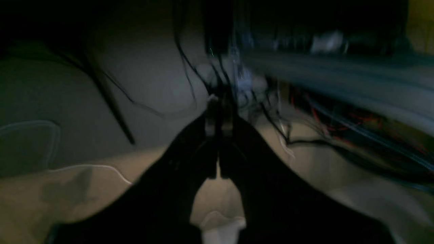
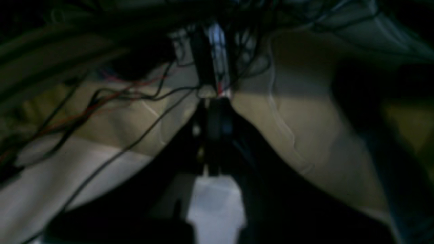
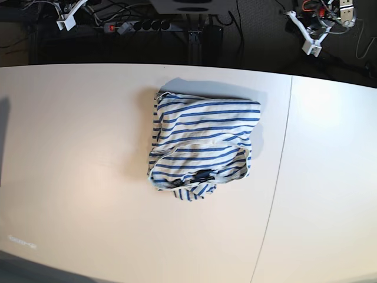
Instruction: Fold the T-shirt properly
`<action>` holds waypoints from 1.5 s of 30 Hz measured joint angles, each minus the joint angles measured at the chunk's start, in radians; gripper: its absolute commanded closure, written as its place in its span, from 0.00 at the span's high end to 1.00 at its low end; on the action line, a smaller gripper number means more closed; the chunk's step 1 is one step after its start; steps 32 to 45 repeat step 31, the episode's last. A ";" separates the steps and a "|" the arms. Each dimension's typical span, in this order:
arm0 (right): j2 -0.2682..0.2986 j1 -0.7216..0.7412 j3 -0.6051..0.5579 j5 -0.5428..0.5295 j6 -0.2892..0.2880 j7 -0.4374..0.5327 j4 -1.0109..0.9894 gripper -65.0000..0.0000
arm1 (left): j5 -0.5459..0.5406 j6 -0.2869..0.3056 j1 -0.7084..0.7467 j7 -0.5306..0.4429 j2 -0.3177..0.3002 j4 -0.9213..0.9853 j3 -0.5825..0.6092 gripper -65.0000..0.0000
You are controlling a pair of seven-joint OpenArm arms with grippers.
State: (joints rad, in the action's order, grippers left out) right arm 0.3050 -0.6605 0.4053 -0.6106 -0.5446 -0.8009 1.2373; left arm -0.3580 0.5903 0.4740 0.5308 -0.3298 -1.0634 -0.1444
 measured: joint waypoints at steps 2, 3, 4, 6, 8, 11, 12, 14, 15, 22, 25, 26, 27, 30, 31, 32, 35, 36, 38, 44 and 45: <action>-0.013 0.095 0.000 0.033 0.001 0.043 -0.178 0.00 | -0.001 -0.109 -0.088 -0.064 0.010 0.166 0.090 0.00; -0.019 0.149 0.000 0.059 0.003 0.044 -0.272 0.00 | 0.009 -0.166 -0.141 -0.083 0.021 0.253 0.120 0.00; -0.022 0.204 0.000 0.085 0.005 0.054 -0.360 0.00 | 0.031 -0.212 -0.196 -0.085 0.037 0.336 0.142 0.00; -0.035 0.320 0.001 0.156 0.012 0.092 -0.528 0.00 | 0.072 -0.250 -0.304 -0.090 0.075 0.495 0.174 0.00; -0.053 0.430 0.001 0.243 0.030 0.119 -0.663 0.00 | 0.090 -0.268 -0.396 -0.120 0.118 0.624 0.185 0.00; -0.095 0.556 0.002 0.318 0.086 0.138 -0.781 0.00 | 0.105 -0.269 -0.493 -0.138 0.162 0.744 0.186 0.00; -0.112 0.584 0.002 0.338 0.101 0.138 -0.795 0.00 | 0.132 -0.269 -0.515 -0.140 0.170 0.759 0.187 0.00; -0.146 0.626 0.002 0.367 0.119 0.135 -0.799 0.00 | 0.156 -0.269 -0.539 -0.138 0.175 0.765 0.186 0.00; -0.159 0.641 0.002 0.374 0.120 0.134 -0.799 0.00 | 0.158 -0.269 -0.548 -0.130 0.175 0.764 0.186 0.00; -0.186 0.674 0.002 0.373 0.121 0.106 -0.747 0.00 | 0.163 -0.268 -0.546 -0.121 0.175 0.752 0.186 0.00; -0.183 0.674 0.002 0.373 0.121 0.038 -0.719 0.00 | 0.163 -0.229 -0.547 -0.138 0.171 0.742 0.186 0.00; -0.183 0.674 0.003 0.372 0.121 0.020 -0.713 0.00 | 0.163 -0.204 -0.549 -0.138 0.164 0.741 0.186 0.00; -0.183 0.674 0.003 0.372 0.121 -0.001 -0.709 0.00 | 0.163 -0.186 -0.550 -0.138 0.156 0.740 0.186 0.00; -0.184 0.674 0.003 0.371 0.121 -0.051 -0.704 0.00 | 0.158 -0.173 -0.549 -0.145 0.141 0.740 0.186 0.00; -0.184 0.674 0.003 0.372 0.121 -0.055 -0.704 0.00 | 0.155 -0.171 -0.549 -0.149 0.138 0.740 0.186 0.00; -0.184 0.674 0.003 0.372 0.121 -0.055 -0.704 0.00 | 0.155 -0.171 -0.549 -0.149 0.138 0.740 0.186 0.00; -0.184 0.674 0.003 0.372 0.121 -0.055 -0.704 0.00 | 0.155 -0.171 -0.549 -0.149 0.138 0.740 0.186 0.00; -0.184 0.674 0.003 0.372 0.121 -0.055 -0.704 0.00 | 0.155 -0.171 -0.549 -0.149 0.138 0.740 0.186 0.00; -0.184 0.674 0.003 0.372 0.121 -0.055 -0.704 0.00 | 0.155 -0.171 -0.549 -0.149 0.138 0.740 0.186 0.00; -0.184 0.674 0.003 0.372 0.121 -0.055 -0.704 0.00 | 0.155 -0.171 -0.549 -0.149 0.138 0.740 0.186 0.00; -0.184 0.674 0.003 0.372 0.121 -0.055 -0.704 0.00 | 0.155 -0.171 -0.549 -0.149 0.138 0.740 0.186 0.00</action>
